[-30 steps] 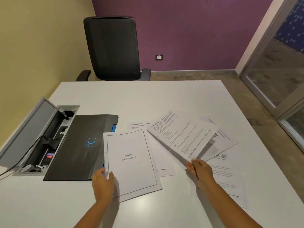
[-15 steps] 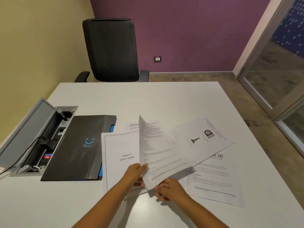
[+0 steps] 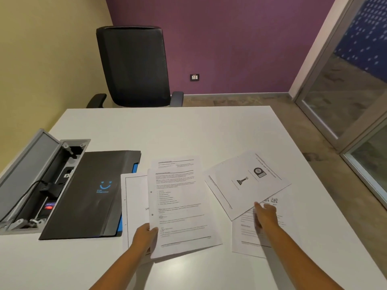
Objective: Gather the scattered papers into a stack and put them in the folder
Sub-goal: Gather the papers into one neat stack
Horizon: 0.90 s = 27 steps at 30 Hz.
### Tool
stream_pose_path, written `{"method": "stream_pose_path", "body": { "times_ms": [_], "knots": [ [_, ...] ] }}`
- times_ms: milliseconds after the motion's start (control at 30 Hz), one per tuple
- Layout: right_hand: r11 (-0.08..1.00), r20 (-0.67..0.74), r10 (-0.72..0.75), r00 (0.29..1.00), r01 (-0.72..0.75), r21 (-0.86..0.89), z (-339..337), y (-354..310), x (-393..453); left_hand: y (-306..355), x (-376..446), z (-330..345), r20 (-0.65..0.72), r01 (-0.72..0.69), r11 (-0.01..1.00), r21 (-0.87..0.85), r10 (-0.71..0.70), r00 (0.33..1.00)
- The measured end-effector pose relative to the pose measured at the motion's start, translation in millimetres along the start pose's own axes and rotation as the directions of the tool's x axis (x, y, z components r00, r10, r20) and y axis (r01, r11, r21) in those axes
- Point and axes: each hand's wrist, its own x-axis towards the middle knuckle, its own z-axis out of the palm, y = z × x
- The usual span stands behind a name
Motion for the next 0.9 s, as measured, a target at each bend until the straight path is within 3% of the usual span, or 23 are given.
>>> {"method": "stream_pose_path", "body": {
  "times_ms": [67,133,267,400,600,900],
  "knots": [
    [0.939,0.15,0.155,0.976,-0.193,0.285,1,-6,10,0,1,0,0.005,-0.002,1.0,-0.03,0.002,1.0],
    [0.873,0.24,0.186,0.953,-0.273,0.405,5,-3,20,1,3,1,0.007,-0.002,0.998,-0.066,0.002,1.0],
    [0.872,0.316,0.162,0.935,-0.285,0.398,17,-3,22,3,3,0,0.002,0.008,0.994,-0.111,-0.008,1.0],
    [0.876,0.286,0.164,0.944,-0.273,0.399,22,-3,23,3,0,-1,0.011,0.017,0.993,-0.117,-0.016,1.0],
    [0.782,0.37,0.126,0.92,-0.322,0.533,27,-7,19,0,-1,0,0.021,0.033,0.994,-0.108,-0.031,0.999],
    [0.899,0.304,0.188,0.934,-0.288,0.33,36,-21,27,4,-1,-1,0.019,0.031,0.995,-0.094,-0.029,0.999]
  ]
}}
